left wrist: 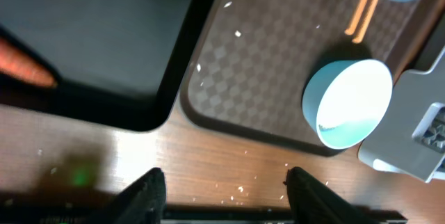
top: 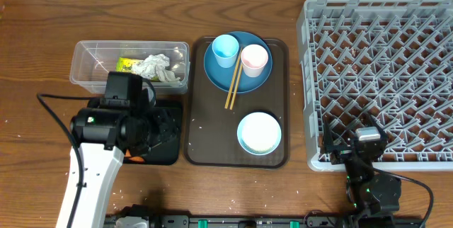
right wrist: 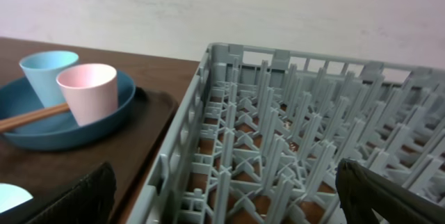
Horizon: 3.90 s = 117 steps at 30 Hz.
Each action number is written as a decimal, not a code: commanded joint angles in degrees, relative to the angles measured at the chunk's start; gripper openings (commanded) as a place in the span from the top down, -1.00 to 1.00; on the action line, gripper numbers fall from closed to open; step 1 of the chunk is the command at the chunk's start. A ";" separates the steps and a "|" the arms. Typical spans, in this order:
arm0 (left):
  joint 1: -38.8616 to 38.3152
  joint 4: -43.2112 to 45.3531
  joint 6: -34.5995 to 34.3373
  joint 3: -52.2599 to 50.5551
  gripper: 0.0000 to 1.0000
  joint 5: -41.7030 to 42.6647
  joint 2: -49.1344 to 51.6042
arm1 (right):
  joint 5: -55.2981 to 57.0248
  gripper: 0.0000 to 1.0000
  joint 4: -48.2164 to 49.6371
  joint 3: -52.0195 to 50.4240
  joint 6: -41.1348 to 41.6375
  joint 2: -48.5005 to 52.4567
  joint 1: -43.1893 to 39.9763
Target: Sort waste into correct bins and load items into the dishwasher rack
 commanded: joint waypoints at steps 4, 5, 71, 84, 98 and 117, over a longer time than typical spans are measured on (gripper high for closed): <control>-0.11 -2.01 6.97 1.09 -0.21 3.91 -1.97 | -0.83 -0.98 -0.22 -0.07 23.30 0.02 -0.15; -0.11 -2.12 6.99 1.09 -0.21 3.89 -2.23 | -0.92 -0.98 -0.24 -0.07 26.36 0.04 -0.15; 11.52 9.62 6.47 1.11 -0.93 -4.22 -5.18 | -19.30 0.49 -18.75 64.63 44.61 90.25 24.55; 11.52 9.62 6.47 1.11 -0.94 -4.22 -5.18 | -19.08 0.48 -19.96 64.52 50.45 91.08 26.93; 11.52 9.62 6.47 1.11 -0.94 -4.22 -5.18 | -4.04 0.72 -20.94 64.35 56.87 91.19 31.01; 11.52 9.62 6.47 1.11 -0.95 -4.24 -5.18 | -1.70 0.52 -16.74 64.32 62.14 99.32 33.27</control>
